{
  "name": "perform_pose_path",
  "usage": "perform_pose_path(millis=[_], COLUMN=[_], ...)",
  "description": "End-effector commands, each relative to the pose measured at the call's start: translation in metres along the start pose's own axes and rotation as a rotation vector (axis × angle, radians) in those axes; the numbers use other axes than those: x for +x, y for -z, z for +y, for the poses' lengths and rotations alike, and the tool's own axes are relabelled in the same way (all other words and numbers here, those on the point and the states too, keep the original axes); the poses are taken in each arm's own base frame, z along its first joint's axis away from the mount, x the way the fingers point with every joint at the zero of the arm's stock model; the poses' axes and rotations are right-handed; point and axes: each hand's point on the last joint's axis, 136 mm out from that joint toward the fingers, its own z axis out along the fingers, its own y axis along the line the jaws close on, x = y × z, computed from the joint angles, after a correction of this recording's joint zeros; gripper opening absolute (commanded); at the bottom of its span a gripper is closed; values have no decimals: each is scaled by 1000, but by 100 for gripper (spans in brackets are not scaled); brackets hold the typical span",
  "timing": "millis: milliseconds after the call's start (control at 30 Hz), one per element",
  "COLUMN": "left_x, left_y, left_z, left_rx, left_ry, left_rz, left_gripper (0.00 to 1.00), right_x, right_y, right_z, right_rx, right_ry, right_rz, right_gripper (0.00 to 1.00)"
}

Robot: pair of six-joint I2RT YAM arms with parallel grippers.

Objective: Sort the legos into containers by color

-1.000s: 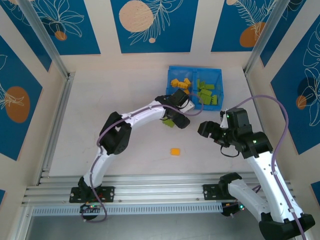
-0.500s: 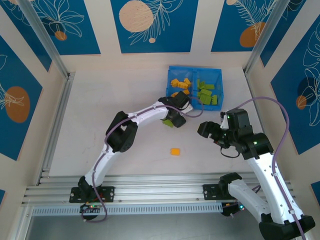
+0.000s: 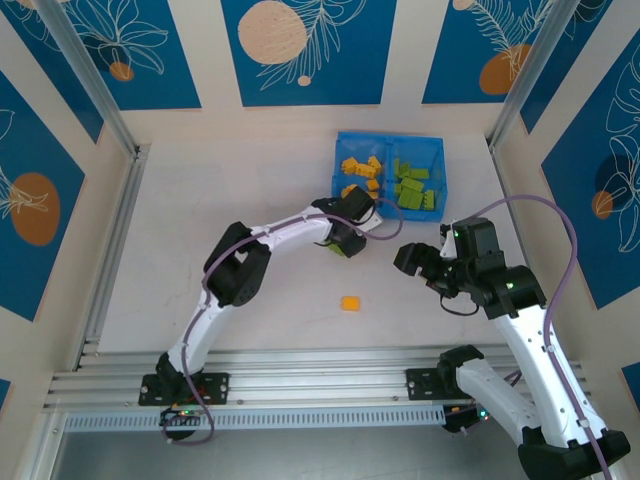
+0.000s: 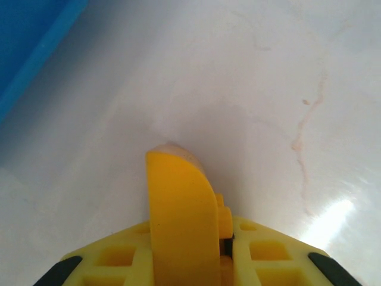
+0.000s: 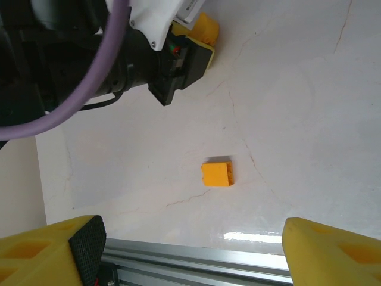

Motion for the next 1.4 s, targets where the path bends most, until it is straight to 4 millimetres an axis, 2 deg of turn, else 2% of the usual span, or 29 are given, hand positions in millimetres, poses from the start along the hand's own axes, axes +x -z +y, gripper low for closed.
perform_pose_path(millis=[0,133,200,267,300,400,500,567,633,767,900,1067,1167,1367], left_x=[-40,-68,-84,-98,-106,-123,-136,-141,-152,-171,-182,-189,-190,-182], left_y=[66,122,142,152,153,139,114,97,88,83,92,122,146,215], left_z=[-2,6,20,43,56,89,115,127,136,149,155,140,130,98], left_rx=[26,-16,-86,-182,-229,-282,-303,-323,-357,-424,-456,-415,-403,-301], left_ry=[32,58,68,83,95,167,233,252,250,237,238,210,196,182], left_rz=[-151,-284,-346,-386,-400,-428,-446,-449,-474,-551,-609,-625,-635,-714], left_gripper=[15,15,15,15,14,13,12,12,13,19,30,44,48,48], right_x=[1,0,-1,-2,-3,-3,-2,0,1,1,1,3,3,4], right_y=[6,10,11,11,11,10,13,14,17,21,22,15,12,5], right_z=[3,3,4,4,5,5,5,6,3,0,0,-2,-3,-7], right_rx=[-10,-13,-20,-21,-23,-24,-32,-37,-28,-11,-7,-6,-6,19], right_ry=[-6,-15,-14,-14,-13,-12,-16,-15,-10,4,12,8,6,16], right_rz=[-5,-27,-33,-39,-42,-41,-45,-48,-55,-61,-64,-51,-46,-25], right_gripper=[80,80,80,80,80,80,80,80,80,80,80,80,81,81])
